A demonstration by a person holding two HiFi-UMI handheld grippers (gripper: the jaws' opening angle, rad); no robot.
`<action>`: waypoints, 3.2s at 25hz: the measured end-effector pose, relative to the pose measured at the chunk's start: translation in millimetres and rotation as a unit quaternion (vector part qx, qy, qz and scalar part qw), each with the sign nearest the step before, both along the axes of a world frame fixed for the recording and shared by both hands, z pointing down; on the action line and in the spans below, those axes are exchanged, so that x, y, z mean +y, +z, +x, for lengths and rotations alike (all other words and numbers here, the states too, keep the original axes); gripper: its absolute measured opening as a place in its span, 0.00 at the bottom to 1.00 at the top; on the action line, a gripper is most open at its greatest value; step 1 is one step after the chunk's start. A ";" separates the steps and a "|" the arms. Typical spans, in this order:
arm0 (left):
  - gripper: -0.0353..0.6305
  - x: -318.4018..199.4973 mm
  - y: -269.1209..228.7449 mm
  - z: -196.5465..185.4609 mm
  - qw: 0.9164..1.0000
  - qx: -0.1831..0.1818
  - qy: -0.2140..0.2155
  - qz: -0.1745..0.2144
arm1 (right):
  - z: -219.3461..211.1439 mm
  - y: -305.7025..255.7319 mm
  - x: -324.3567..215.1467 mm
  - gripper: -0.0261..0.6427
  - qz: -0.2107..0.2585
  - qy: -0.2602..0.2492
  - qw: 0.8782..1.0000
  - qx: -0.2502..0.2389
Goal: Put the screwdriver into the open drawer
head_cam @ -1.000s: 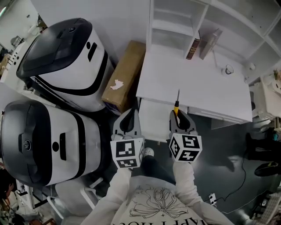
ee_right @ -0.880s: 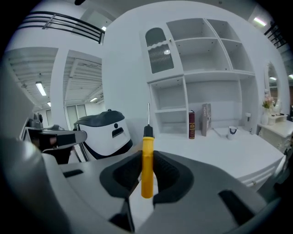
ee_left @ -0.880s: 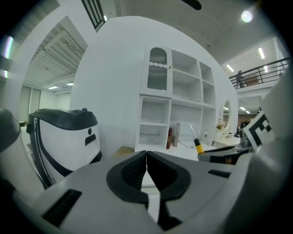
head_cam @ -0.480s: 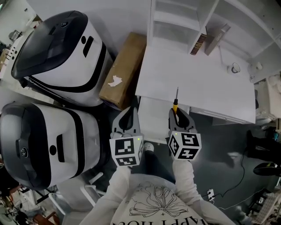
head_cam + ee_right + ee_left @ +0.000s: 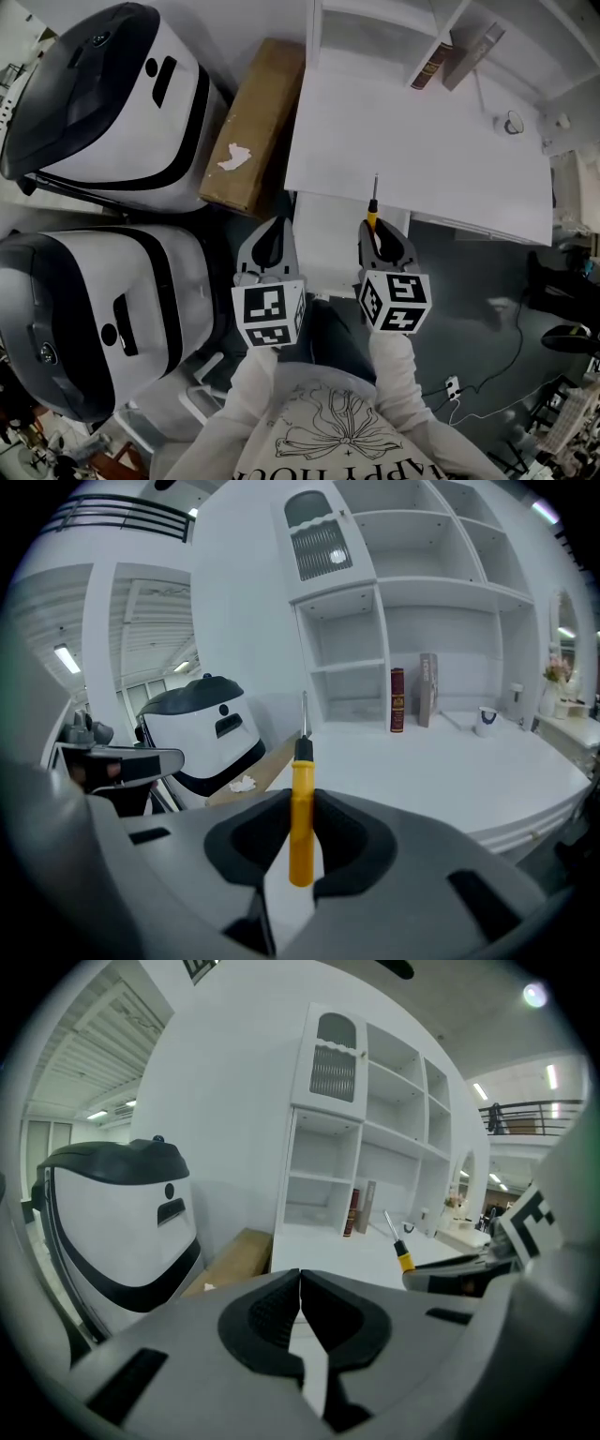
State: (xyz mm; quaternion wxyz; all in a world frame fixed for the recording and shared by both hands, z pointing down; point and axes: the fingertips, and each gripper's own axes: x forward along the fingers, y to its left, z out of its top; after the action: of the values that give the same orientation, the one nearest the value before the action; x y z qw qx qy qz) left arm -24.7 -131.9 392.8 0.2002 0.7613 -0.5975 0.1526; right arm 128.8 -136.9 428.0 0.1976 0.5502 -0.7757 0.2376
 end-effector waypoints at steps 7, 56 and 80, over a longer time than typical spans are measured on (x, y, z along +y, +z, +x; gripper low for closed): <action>0.06 -10.5 33.4 -6.2 0.999 0.001 0.008 -0.031 | -8.8 35.4 -4.8 0.14 -0.034 0.002 0.999 0.005; 0.06 -34.2 198.2 -40.2 0.985 0.000 0.011 -0.174 | -32.5 305.3 18.9 0.14 -0.322 -0.095 0.937 0.096; 0.06 -32.8 224.4 -48.4 0.980 0.002 0.003 -0.197 | -23.1 361.1 14.1 0.19 -0.353 -0.116 0.919 0.133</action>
State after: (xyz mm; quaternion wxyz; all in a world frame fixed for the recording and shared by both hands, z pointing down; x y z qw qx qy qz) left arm -73.1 -164.7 617.2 0.3466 0.7092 -0.5530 0.2667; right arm 105.8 -122.7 789.1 0.5064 0.3770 -0.6667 0.3961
